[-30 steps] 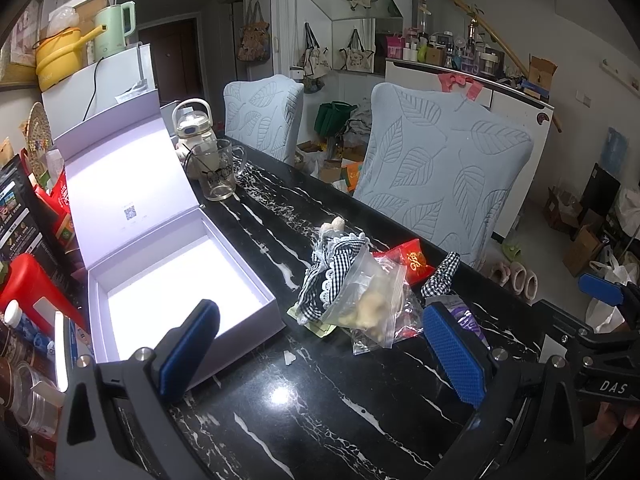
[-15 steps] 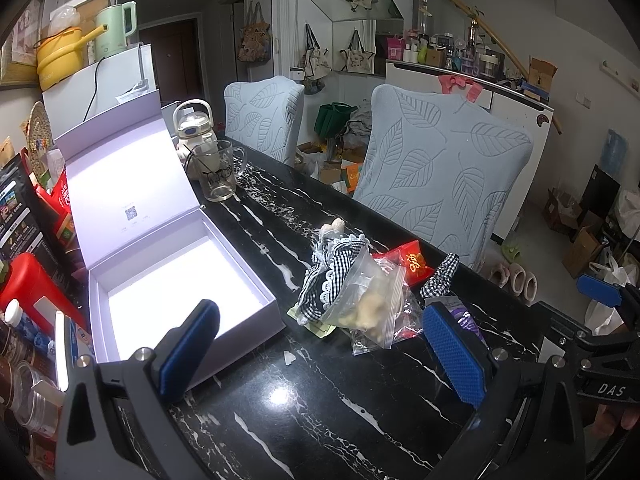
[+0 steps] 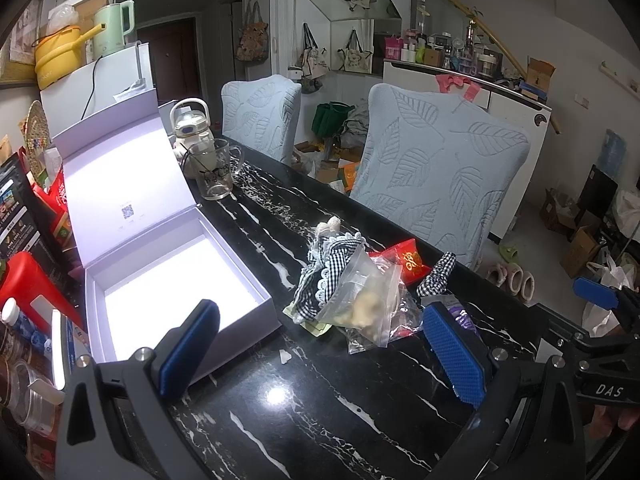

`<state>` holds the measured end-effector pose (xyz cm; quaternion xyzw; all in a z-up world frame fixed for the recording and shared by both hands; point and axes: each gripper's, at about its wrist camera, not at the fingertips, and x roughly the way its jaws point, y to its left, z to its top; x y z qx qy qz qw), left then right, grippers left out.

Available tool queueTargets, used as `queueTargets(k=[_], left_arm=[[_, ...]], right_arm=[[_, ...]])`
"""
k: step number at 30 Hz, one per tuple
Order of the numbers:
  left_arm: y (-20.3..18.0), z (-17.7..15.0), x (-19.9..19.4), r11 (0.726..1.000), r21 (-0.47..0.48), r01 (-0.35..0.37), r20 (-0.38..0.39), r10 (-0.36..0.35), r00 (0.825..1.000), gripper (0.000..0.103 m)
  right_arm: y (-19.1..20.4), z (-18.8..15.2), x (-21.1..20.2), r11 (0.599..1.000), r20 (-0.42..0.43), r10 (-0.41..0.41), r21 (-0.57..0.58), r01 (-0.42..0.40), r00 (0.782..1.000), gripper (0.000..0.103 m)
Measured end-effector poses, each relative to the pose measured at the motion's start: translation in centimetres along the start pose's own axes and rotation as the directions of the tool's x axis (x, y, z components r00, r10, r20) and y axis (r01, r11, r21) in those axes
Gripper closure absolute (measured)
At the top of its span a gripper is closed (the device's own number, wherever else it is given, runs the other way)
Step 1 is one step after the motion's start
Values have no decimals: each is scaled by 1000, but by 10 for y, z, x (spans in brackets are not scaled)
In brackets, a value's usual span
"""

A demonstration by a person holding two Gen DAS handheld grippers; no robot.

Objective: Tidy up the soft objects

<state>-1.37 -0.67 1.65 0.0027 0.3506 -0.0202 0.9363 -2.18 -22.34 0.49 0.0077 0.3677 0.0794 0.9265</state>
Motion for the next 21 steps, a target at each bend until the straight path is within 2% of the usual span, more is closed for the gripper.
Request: queueTargets(k=[10, 21], left_arm=[[-8, -8, 13, 1000, -1, 29, -24, -29, 999, 0], [-13, -19, 32, 998, -38, 59, -45, -60, 997, 0]], right_arm=[[-9, -9, 11, 999, -31, 34, 9, -34, 999, 0], [-18, -18, 45, 995, -101, 95, 6, -95, 990, 1]])
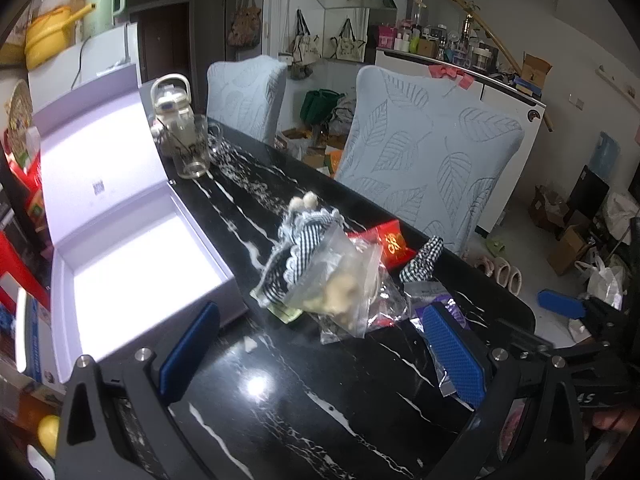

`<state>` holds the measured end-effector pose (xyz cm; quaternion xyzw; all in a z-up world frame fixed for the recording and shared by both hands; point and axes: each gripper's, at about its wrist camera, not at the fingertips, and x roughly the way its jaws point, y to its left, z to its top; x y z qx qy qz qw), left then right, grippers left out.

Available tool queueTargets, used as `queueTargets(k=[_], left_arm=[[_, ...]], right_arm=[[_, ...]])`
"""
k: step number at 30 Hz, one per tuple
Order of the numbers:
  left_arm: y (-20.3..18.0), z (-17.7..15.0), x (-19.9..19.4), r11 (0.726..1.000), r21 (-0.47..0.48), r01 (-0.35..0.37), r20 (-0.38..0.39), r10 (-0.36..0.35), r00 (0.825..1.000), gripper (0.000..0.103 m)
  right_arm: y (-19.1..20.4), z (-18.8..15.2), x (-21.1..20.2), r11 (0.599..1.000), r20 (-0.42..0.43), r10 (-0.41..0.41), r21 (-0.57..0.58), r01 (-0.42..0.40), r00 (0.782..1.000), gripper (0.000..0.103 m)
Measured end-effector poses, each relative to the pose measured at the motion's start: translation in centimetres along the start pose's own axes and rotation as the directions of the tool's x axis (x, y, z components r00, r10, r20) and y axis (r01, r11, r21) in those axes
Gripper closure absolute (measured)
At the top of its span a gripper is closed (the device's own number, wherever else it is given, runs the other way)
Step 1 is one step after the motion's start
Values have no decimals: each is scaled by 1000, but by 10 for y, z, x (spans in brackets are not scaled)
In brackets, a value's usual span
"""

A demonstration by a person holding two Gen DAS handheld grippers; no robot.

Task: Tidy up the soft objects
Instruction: 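Reach the right tool to the purple GOZKI packet and close on it, then grasp the clear zip bag of snacks with the left tool while the right holds the packet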

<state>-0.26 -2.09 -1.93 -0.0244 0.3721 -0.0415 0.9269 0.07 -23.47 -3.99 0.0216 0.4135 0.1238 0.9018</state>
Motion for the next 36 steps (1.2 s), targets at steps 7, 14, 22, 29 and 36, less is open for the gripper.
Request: queueTargets(k=[7, 14, 22, 29, 36], left_arm=[[4, -8, 17, 999, -47, -3, -35, 1, 999, 0], [8, -10, 29, 997, -74, -7, -46, 4, 999, 0], [4, -4, 42, 998, -65, 1, -48, -4, 999, 0], [-4, 6, 61, 999, -16, 28, -54, -29, 998, 0], [-11, 14, 95, 999, 25, 42, -86, -40, 996, 0]], right_arm=[[1, -4, 33, 999, -73, 48, -21, -50, 996, 4], [2, -5, 65, 996, -140, 60, -50, -67, 988, 5], [5, -10, 85, 995, -164, 27, -88, -42, 986, 26], [2, -10, 78, 991, -160, 72, -104, -89, 984, 66], [-23, -7, 63, 994, -164, 88, -51, -97, 983, 66]])
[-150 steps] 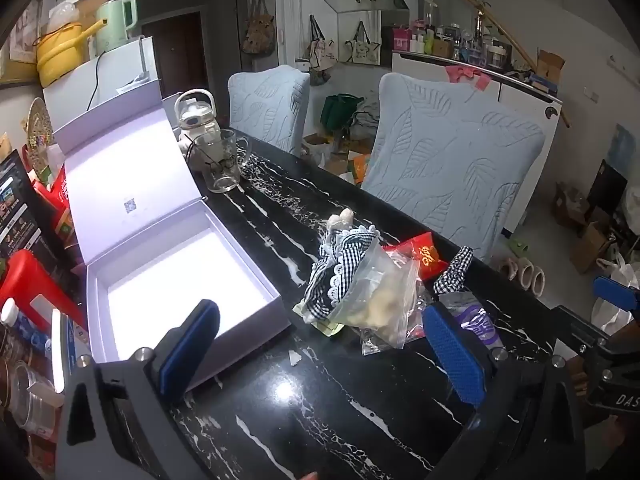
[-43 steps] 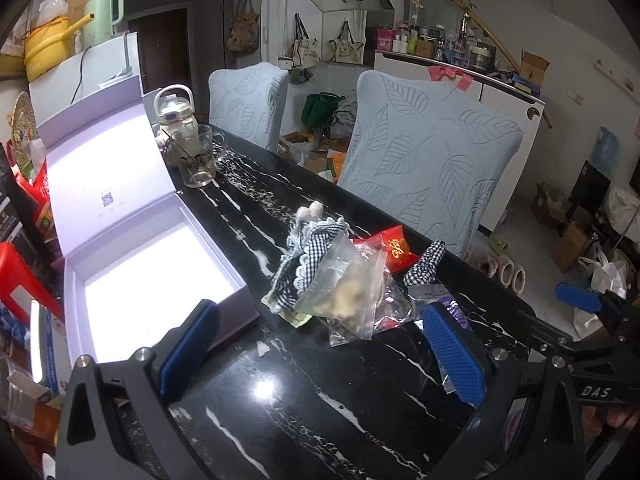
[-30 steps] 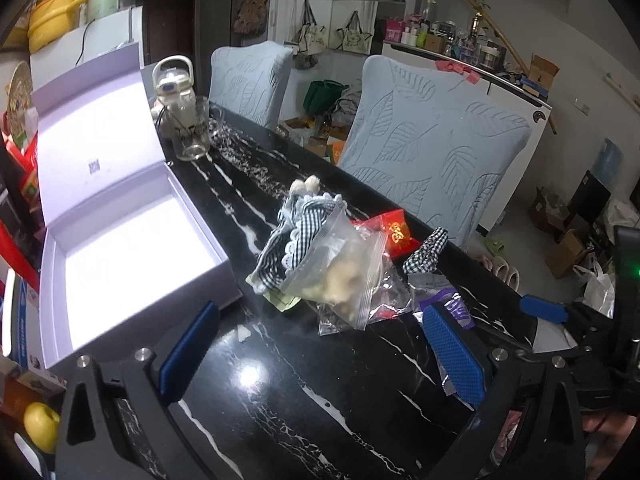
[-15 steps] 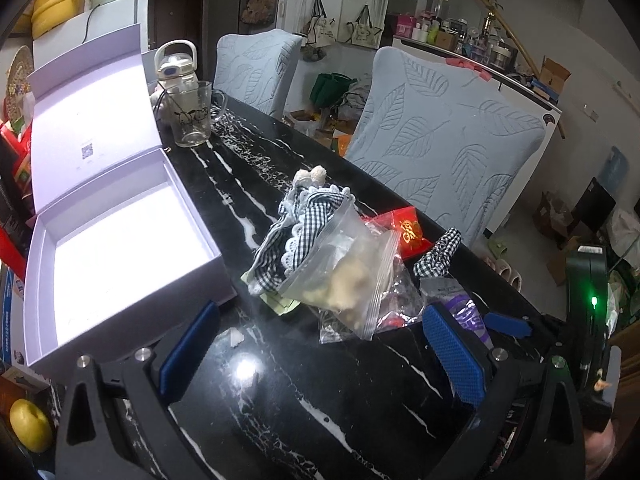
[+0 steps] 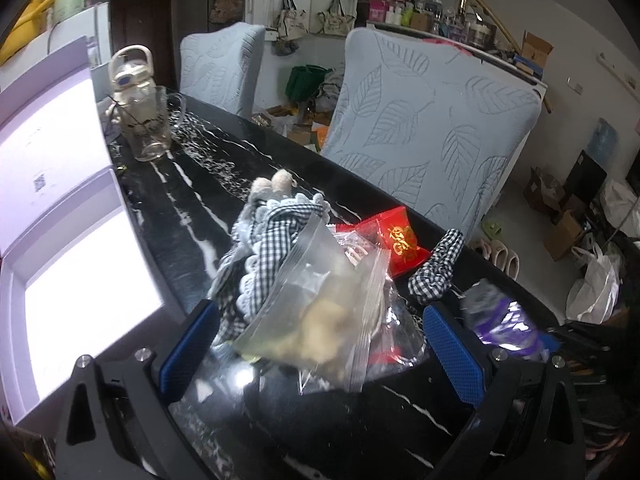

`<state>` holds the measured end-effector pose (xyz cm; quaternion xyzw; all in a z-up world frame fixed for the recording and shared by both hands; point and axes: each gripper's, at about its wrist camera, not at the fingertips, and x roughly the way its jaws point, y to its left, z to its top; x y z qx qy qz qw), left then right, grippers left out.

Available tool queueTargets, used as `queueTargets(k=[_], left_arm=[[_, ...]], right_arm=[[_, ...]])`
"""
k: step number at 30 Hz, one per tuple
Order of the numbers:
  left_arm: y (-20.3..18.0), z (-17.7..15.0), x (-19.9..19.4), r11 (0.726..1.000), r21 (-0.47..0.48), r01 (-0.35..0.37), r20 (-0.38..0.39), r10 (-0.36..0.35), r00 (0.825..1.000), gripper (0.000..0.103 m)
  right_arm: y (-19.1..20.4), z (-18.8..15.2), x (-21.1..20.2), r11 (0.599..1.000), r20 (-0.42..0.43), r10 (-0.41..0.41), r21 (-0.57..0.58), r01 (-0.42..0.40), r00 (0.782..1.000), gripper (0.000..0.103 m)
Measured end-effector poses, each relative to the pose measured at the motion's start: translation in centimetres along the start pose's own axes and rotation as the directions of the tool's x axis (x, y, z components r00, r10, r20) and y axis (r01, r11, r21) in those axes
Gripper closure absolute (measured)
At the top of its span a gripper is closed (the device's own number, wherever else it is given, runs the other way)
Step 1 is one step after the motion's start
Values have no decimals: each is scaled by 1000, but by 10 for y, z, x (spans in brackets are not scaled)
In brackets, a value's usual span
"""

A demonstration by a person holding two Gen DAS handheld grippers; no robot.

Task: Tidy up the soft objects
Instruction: 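Grasp the clear zip bag of snacks with the left tool while the right holds the packet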

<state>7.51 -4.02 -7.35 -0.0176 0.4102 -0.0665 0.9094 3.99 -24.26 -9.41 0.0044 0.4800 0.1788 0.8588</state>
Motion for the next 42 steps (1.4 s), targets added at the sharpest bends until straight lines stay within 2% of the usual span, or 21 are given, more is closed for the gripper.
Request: queueTargets(k=[4, 7, 11, 13, 15, 17, 20, 24, 32, 42], left_arm=[[-1, 3, 17, 1000, 18, -15, -29, 16, 999, 1], [-2, 2, 26, 999, 23, -23, -54, 24, 998, 7], [-7, 2, 29, 996, 62, -67, -44, 70, 997, 17], [-9, 1, 28, 994, 71, -84, -40, 87, 995, 23], [-9, -1, 27, 992, 78, -102, -35, 105, 994, 42], [-8, -5, 25, 990, 83, -111, -32, 114, 993, 50], [-4, -10, 19, 993, 64, -97, -44, 99, 994, 51], [1, -15, 6, 993, 47, -108, -38, 109, 993, 59], [19, -25, -23, 995, -60, -80, -36, 78, 996, 66], [32, -40, -60, 987, -111, -120, 7, 121, 993, 67]], right_arm=[[-12, 2, -5, 999, 9, -17, 30, 17, 1000, 66], [-16, 4, -5, 999, 13, -26, 43, 26, 1000, 66], [-20, 9, 0, 999, 8, -22, 49, 22, 1000, 66], [-20, 8, 2, 999, 4, -19, 51, 19, 1000, 66], [-20, 8, 2, 998, 3, -17, 54, 17, 1000, 66], [-21, 8, 3, 998, 2, -18, 59, 18, 1000, 66], [-21, 8, 4, 998, 4, -19, 65, 19, 1000, 66], [-22, 7, 3, 997, 6, -16, 70, 16, 1000, 66], [-16, 6, 0, 998, 19, 10, 56, -11, 1000, 66], [3, 4, -11, 998, 40, 56, -6, -55, 998, 66]])
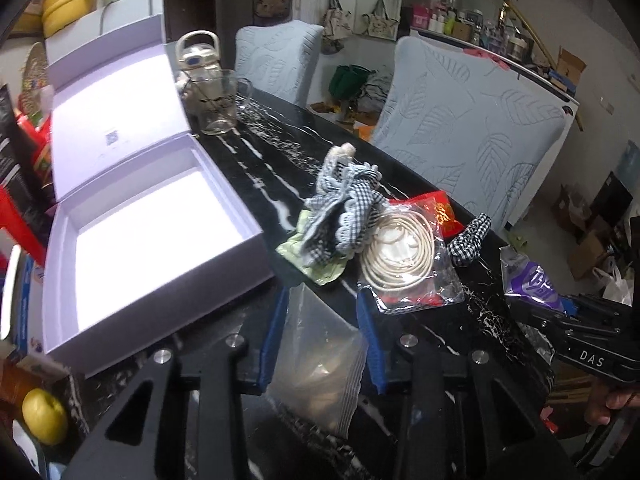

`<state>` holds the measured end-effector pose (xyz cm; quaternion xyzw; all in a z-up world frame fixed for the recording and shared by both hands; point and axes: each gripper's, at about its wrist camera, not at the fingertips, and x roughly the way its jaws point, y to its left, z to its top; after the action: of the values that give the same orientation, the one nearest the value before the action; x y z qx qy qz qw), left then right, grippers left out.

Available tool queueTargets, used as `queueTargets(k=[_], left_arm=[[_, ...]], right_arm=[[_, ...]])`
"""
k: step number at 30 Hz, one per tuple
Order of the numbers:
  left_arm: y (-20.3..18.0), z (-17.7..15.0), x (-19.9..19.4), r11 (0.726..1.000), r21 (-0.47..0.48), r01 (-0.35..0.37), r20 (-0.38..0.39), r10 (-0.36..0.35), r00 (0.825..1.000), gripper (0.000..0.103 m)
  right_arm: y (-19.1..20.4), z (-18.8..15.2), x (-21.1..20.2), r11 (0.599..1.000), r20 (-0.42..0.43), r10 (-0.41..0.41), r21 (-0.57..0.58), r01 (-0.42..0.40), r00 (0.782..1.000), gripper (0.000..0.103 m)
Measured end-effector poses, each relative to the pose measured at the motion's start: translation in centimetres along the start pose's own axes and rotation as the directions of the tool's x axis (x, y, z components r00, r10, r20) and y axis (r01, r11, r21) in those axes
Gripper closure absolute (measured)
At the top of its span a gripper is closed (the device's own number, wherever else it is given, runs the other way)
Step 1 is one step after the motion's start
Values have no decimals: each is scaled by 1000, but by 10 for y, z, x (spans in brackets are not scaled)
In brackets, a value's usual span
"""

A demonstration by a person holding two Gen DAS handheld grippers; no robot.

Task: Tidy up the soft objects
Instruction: 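Grasp the clear zip bag of snacks with the left tool while the right holds the packet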

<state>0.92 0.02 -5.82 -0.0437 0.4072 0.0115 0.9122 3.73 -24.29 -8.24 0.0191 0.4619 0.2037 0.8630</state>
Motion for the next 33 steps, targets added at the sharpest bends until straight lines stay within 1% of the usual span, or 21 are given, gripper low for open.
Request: queueTargets(k=[6, 9, 10, 13, 15, 17, 18, 19, 20, 22, 23, 24, 25, 26, 27, 30, 33], left_arm=[[6, -15, -11, 999, -8, -35, 27, 35, 999, 67], [7, -22, -10, 999, -6, -48, 21, 48, 999, 67], [7, -24, -9, 999, -3, -53, 13, 53, 999, 67], [7, -31, 1, 998, 5, -60, -54, 60, 997, 67], [7, -35, 6, 999, 7, -51, -81, 51, 995, 67], [7, -37, 5, 1000, 4, -5, -74, 5, 997, 67], [9, -36, 2, 1000, -11, 29, -73, -29, 997, 67], [10, -36, 0, 999, -23, 36, -70, -38, 997, 67], [10, -36, -3, 999, -30, 32, -60, -34, 998, 67], [7, -37, -10, 1000, -17, -13, -48, 12, 999, 66], [6, -37, -12, 999, -11, -31, -46, 30, 998, 61], [7, -38, -15, 999, -11, -41, -44, 40, 998, 46], [8, -40, -17, 999, -17, -41, -44, 40, 998, 32], [10, -41, -19, 999, -23, -35, -48, 34, 998, 4], [12, -43, -21, 999, -32, -29, -48, 28, 998, 0], [19, -51, -24, 997, -54, -46, -71, 42, 997, 0], [26, -60, -16, 994, -91, -60, -105, 50, 993, 0]], right_arm=[[19, -2, -2, 998, 1, 27, -52, -27, 1000, 66], [26, -4, -2, 997, -4, 34, -70, -34, 999, 66], [29, -6, -3, 996, -5, 36, -75, -36, 999, 66], [33, -8, -5, 996, -3, 35, -87, -35, 999, 66], [35, -9, -6, 995, -2, 34, -91, -34, 999, 66], [36, -10, -6, 995, -2, 32, -93, -32, 999, 66], [36, -10, -6, 995, -2, 32, -94, -32, 999, 66], [36, -10, -6, 995, -3, 32, -94, -32, 999, 66], [36, -10, -6, 995, -3, 33, -94, -33, 999, 66], [37, -10, -6, 995, -3, 35, -96, -35, 999, 65], [38, -10, -7, 995, -2, 35, -97, -35, 999, 65], [38, -10, -7, 994, -1, 36, -99, -36, 999, 65], [38, -11, -8, 994, -1, 37, -100, -37, 999, 65], [38, -11, -8, 994, -2, 38, -101, -38, 999, 65], [38, -11, -8, 994, -2, 39, -102, -39, 999, 65], [38, -12, -9, 993, -1, 42, -108, -42, 999, 65], [39, -13, -9, 993, -6, 44, -110, -44, 999, 65]])
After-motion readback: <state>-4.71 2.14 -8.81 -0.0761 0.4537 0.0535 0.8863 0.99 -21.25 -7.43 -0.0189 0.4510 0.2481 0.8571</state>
